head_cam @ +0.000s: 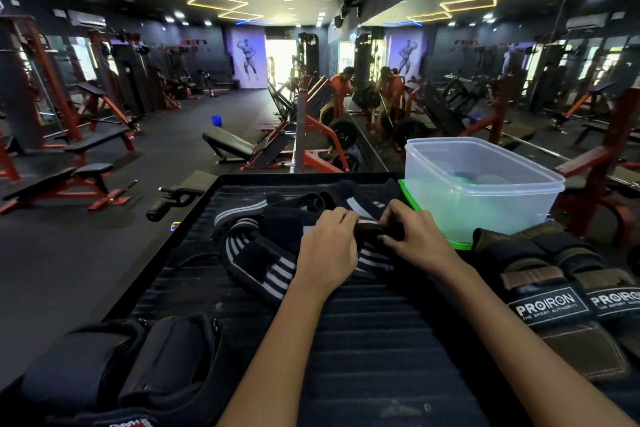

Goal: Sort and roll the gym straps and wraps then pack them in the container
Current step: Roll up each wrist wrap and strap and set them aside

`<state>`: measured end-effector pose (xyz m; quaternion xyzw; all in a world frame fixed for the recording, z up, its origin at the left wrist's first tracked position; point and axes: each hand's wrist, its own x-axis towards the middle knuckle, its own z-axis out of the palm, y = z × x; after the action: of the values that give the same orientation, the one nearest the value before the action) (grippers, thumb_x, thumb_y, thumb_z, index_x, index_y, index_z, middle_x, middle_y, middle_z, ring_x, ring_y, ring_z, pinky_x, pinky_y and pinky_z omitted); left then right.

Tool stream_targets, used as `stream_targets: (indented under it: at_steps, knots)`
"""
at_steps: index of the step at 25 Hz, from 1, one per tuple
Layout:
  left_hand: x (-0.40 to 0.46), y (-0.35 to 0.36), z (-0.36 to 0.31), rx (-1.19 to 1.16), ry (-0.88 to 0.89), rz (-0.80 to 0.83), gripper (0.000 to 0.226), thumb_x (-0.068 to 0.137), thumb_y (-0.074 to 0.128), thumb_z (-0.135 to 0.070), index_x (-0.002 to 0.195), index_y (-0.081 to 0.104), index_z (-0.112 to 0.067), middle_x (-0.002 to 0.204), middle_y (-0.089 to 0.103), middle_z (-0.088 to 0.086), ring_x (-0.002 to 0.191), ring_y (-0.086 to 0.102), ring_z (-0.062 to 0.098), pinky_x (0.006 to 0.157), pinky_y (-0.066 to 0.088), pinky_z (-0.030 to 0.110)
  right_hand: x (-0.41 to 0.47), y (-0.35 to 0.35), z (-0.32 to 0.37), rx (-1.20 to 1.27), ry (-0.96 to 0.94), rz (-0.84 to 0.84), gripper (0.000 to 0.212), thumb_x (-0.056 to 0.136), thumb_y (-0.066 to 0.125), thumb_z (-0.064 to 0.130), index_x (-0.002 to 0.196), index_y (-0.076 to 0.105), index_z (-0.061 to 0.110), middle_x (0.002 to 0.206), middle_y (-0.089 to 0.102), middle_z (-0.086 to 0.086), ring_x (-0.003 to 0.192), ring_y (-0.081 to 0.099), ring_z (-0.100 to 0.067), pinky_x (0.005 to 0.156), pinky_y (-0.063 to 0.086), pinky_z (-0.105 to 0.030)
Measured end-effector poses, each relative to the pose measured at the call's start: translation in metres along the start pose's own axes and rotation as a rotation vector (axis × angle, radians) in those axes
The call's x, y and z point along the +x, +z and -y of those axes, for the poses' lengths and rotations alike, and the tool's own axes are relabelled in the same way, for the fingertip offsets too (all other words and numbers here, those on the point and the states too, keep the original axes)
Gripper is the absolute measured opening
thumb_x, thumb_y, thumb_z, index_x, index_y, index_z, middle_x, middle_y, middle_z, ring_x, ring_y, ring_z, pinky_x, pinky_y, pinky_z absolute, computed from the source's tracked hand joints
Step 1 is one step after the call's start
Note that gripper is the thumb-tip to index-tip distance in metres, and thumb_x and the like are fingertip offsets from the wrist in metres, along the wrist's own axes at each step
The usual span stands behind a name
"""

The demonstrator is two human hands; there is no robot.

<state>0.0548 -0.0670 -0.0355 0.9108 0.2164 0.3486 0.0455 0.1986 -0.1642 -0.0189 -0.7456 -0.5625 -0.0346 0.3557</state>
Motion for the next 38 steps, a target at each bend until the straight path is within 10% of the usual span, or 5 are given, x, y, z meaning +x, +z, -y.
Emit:
stream_targets:
  at_steps: [3, 14, 25, 31, 38]
  knots:
    - [0.004, 0.007, 0.0, 0.048, 0.147, -0.039, 0.033, 0.087, 0.065, -0.014, 0.12, 0.063, -0.016, 0.112, 0.065, 0.002, 0.105, 0.061, 0.022, 0.104, 0.042, 0.055, 0.0, 0.0, 0.003, 0.006, -0.066, -0.039, 0.037, 0.073, 0.075, 0.008, 0.091, 0.047, 0.025, 0.088, 0.067, 0.006, 0.084, 0.065, -0.015, 0.074, 0.052, -0.035]
    - [0.007, -0.002, -0.001, -0.115, -0.098, -0.108, 0.017, 0.099, 0.048, -0.018, 0.104, 0.065, -0.016, 0.083, 0.067, 0.001, 0.072, 0.063, 0.021, 0.06, 0.051, 0.036, -0.001, -0.003, 0.014, -0.105, -0.16, -0.151, 0.027, 0.072, 0.077, 0.014, 0.08, 0.053, 0.021, 0.079, 0.054, 0.011, 0.078, 0.057, -0.017, 0.06, 0.039, -0.029]
    - [0.008, -0.007, 0.003, 0.071, 0.203, -0.22, 0.018, 0.083, 0.067, -0.011, 0.101, 0.064, -0.012, 0.102, 0.064, 0.0, 0.078, 0.061, 0.017, 0.051, 0.052, 0.029, -0.006, 0.005, 0.018, -0.638, -0.612, -0.493, 0.005, 0.084, 0.063, 0.006, 0.08, 0.06, 0.008, 0.076, 0.059, -0.007, 0.066, 0.054, -0.028, 0.064, 0.031, -0.035]
    - [0.004, -0.011, 0.008, -0.081, -0.086, -0.227, 0.026, 0.079, 0.061, 0.003, 0.094, 0.055, -0.019, 0.093, 0.057, -0.009, 0.073, 0.058, 0.015, 0.048, 0.042, 0.03, -0.007, 0.0, 0.026, 0.605, -0.088, -0.224, 0.028, 0.089, 0.056, 0.037, 0.087, 0.065, 0.011, 0.085, 0.069, -0.002, 0.08, 0.064, -0.015, 0.073, 0.047, -0.026]
    - [0.009, -0.014, -0.002, -0.264, -0.393, -0.344, 0.021, 0.083, 0.058, 0.0, 0.09, 0.063, -0.019, 0.089, 0.055, -0.008, 0.079, 0.052, 0.011, 0.065, 0.043, 0.029, 0.002, -0.001, 0.014, 0.617, -0.062, 0.042, 0.035, 0.074, 0.058, 0.001, 0.101, 0.071, 0.017, 0.105, 0.071, 0.0, 0.1, 0.067, -0.015, 0.09, 0.052, -0.03]
